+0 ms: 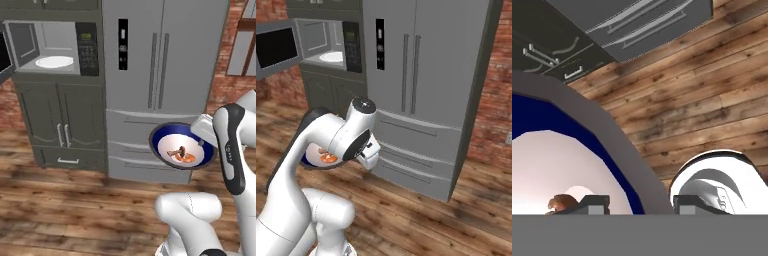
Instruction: Place the bowl containing the mushroom and shrimp in the microwave. Close the microwave door and press the start button to microwave the meal.
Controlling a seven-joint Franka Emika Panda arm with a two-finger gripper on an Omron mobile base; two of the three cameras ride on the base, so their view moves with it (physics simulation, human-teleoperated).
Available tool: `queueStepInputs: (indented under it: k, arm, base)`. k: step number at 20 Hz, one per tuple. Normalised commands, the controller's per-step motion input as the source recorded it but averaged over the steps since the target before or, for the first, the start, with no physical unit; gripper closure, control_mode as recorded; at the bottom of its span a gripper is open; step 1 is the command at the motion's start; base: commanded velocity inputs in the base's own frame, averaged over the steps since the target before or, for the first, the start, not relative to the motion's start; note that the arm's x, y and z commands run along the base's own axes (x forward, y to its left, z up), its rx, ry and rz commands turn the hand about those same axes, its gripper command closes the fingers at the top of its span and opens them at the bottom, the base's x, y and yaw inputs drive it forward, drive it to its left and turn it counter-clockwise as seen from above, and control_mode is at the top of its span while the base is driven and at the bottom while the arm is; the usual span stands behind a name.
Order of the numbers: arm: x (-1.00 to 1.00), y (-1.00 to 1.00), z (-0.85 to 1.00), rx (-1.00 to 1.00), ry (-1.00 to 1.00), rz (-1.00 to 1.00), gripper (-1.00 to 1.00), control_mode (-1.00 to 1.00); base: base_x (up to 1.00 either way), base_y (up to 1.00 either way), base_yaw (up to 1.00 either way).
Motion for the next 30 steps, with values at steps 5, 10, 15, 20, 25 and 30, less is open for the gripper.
queueStepInputs:
  k: [5, 10, 15, 20, 25, 30]
  arm:
    - [0.00, 0.00, 0.00, 0.00, 0.00, 0.00, 1.00, 1.00]
    - [0.00, 0.00, 0.00, 0.00, 0.00, 0.00, 1.00, 1.00]
    - [0.00, 0.00, 0.00, 0.00, 0.00, 0.00, 1.00, 1.00]
    - [0.00, 0.00, 0.00, 0.00, 0.00, 0.00, 1.00, 1.00]
    - [0.00, 0.00, 0.00, 0.00, 0.00, 0.00, 1.00, 1.00]
    - [0.00, 0.00, 0.00, 0.00, 0.00, 0.00, 1.00, 1.00]
  base:
    - [1.00, 0.20, -0.02]
    - [0.88, 0.54, -0.08]
    - [0.50, 0.68, -0.12]
    - [0.38, 0.84, -0.12]
    - [0.44, 0.83, -0.12]
    - [0.48, 0.70, -0.11]
